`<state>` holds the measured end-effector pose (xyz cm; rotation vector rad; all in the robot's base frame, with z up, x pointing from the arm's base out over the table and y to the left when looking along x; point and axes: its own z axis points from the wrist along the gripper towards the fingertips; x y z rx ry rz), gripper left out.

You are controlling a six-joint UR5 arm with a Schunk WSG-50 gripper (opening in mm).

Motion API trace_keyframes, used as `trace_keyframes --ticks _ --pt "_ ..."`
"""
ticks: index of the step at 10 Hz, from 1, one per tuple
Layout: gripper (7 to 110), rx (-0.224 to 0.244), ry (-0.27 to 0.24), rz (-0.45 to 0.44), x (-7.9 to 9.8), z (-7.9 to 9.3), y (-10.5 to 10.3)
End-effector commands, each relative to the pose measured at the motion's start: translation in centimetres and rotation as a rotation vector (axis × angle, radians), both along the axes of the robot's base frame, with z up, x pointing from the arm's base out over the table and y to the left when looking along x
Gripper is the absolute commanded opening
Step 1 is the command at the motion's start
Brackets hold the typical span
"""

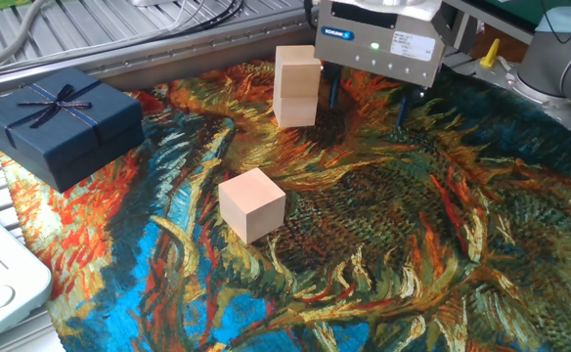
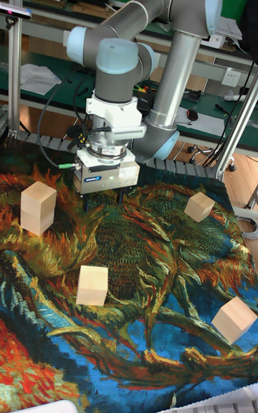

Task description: Stack the blocks in a vertical line of five

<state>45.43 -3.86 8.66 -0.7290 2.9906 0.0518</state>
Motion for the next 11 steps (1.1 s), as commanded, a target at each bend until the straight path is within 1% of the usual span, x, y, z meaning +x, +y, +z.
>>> trace_keyframes --ticks 1,2,3,4,5,6,7,9,10,11 --pt "88 -0.031 -0.025 -0.022 0.3 0.0 -0.6" --pt "88 -0.025 -0.027 -0.037 0.4 0.0 -0.5" --pt "88 -0.03 -0.03 -0.06 1.3 0.1 -2.1" --pt "88 -0.071 -0.039 -0.101 1.6 0.1 -3.8" --pt "88 -0.118 -0.038 -0.149 1.5 0.1 -5.0" --pt "66 -0.109 -0.031 -0.154 1.4 0.1 -4.8" --pt "66 -0.105 -0.035 -0.135 1.5 0.1 -4.7" --pt "66 -0.096 -0.032 -0.136 1.4 0.1 -4.5" --pt "66 -0.078 -0.037 -0.145 1.6 0.1 -4.0" --pt "66 -0.044 -0.042 -0.146 1.8 0.1 -3.2"
